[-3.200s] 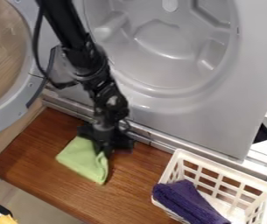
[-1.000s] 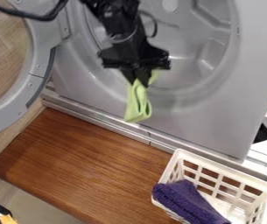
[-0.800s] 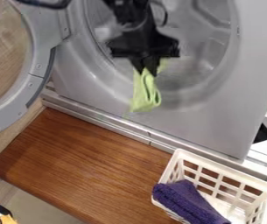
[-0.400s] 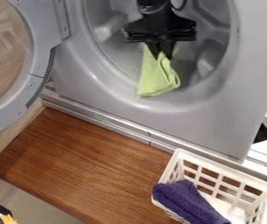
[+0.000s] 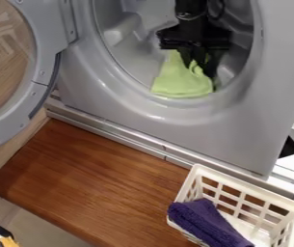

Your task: Put the green towel inside the washing machine

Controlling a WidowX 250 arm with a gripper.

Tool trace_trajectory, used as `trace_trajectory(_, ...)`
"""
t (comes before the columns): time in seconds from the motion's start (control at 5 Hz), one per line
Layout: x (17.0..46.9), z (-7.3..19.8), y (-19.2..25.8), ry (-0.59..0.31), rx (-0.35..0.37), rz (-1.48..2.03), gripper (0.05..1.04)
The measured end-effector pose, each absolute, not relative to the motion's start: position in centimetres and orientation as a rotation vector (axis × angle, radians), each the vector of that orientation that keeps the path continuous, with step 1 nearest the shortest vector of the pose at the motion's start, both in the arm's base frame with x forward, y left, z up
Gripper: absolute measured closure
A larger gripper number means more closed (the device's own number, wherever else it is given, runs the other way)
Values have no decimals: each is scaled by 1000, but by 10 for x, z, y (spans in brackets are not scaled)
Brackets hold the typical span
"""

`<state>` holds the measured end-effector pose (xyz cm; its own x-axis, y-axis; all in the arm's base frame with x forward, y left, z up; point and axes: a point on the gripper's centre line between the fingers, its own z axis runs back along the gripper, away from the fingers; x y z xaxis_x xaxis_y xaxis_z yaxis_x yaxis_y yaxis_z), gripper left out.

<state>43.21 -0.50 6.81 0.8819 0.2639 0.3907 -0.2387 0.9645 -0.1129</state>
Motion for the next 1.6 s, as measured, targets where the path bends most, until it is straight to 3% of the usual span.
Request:
trace_trajectory(0.2, 436, 62, -3, -390, -45, 279, 782)
trace_trajectory(0.6, 433, 57, -4, -380, -51, 280, 175)
trace_trajectory(0.8, 425, 54, -4, -369, -63, 299, 74)
trace_trajectory(1.2, 406, 55, -4, -376, -72, 260, 84)
trace_trajectory(1.6, 383, 76, -7, -421, -96, 244, 84)
